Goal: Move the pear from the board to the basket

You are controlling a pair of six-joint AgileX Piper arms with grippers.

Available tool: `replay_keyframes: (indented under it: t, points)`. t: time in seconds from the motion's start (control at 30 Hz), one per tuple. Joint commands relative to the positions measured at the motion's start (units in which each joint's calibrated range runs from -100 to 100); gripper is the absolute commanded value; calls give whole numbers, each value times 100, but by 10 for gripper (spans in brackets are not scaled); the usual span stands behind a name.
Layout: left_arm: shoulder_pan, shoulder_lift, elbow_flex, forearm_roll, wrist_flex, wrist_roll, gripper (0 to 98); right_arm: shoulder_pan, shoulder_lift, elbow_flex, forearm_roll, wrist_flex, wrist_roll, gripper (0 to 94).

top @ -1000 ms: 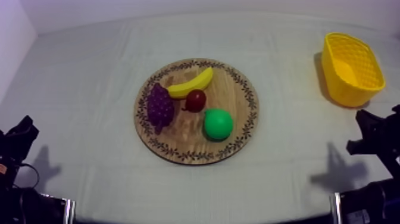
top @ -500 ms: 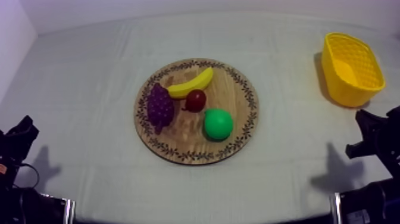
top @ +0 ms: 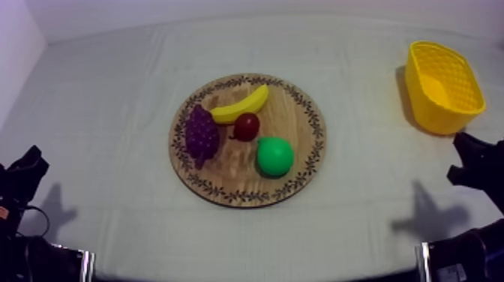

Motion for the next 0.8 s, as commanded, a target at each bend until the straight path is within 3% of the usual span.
replay_keyframes:
  t: [0.0,0.17,0.47,0.77]
  points:
    - [-2,2,2,0,5,1,1,-85,380,-430,50,-7,-449,58]
    - [-2,2,2,0,5,1,1,-114,1588,-1856,-91,241,-477,93]
    - [-2,2,2,0,5,2,1,-537,3556,-4566,-569,1391,120,160]
    - [-2,2,2,0,5,1,1,-687,4934,-5837,-1429,2127,999,236]
